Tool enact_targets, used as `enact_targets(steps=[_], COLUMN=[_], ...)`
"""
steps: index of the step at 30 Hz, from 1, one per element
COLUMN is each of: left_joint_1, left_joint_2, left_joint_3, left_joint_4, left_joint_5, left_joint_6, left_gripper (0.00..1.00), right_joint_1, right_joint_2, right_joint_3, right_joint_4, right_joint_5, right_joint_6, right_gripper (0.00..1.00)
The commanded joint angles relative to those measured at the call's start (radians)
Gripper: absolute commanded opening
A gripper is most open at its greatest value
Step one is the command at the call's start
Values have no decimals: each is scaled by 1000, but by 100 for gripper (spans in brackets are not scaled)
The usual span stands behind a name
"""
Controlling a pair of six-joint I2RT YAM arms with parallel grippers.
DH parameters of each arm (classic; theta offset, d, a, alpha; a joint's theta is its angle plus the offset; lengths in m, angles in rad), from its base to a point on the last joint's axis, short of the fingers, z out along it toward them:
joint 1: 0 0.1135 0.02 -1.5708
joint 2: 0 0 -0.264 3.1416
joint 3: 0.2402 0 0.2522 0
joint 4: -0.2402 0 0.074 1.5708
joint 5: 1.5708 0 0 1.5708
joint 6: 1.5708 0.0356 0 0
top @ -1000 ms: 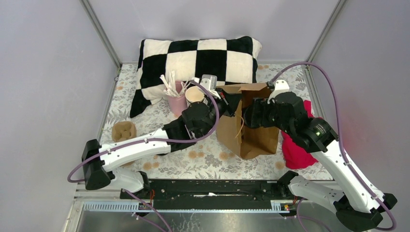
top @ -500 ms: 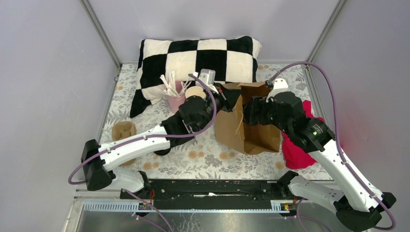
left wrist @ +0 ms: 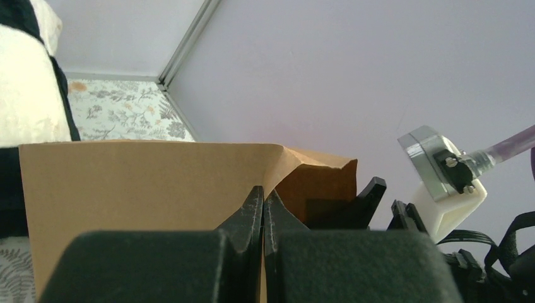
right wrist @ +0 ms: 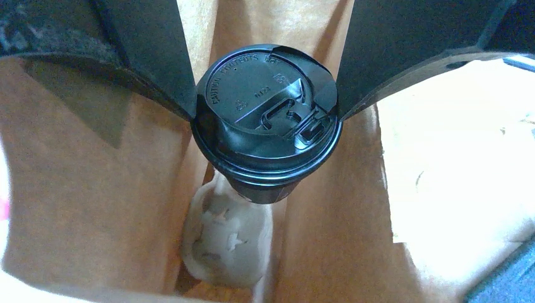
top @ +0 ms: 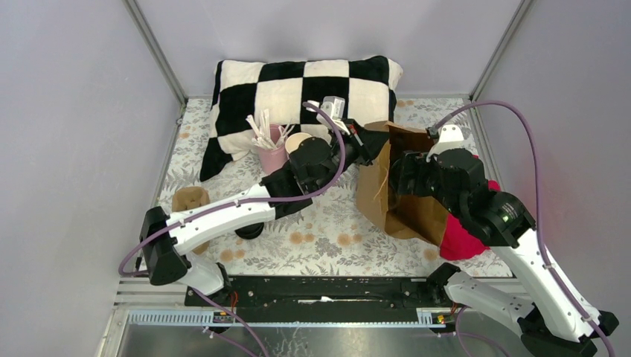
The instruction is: Pack the takeout coffee
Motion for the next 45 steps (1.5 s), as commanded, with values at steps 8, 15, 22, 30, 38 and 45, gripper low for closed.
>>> enact_targets(steps=[8, 15, 22, 30, 38, 45], left_joint_1=[64, 71, 83, 117, 161, 245], left_joint_2=[-145, -176, -184, -152, -46, 62], left_joint_3=[-233, -252, -246, -162, 44, 187], left_joint_4=[94, 82, 90, -40, -384, -733], left_joint_5=[37, 85, 203, 205, 266, 460], left_joint_6=[-133, -107, 21, 110, -3, -250], left_gripper=[0, 0, 0, 0, 0, 0], right_joint_1=[5, 5, 5, 6, 5, 5], right_joint_2=[-17, 32, 31, 58, 99, 133], right_joint_3=[-138, -119, -102, -92, -56, -5], right_joint_4=[152, 161, 155, 203, 168, 69], right_joint_5=[10, -9, -40, -56, -102, -135], right_joint_6=[-60, -118, -154, -224, -210, -132], right_gripper=[84, 83, 84, 84, 83, 83])
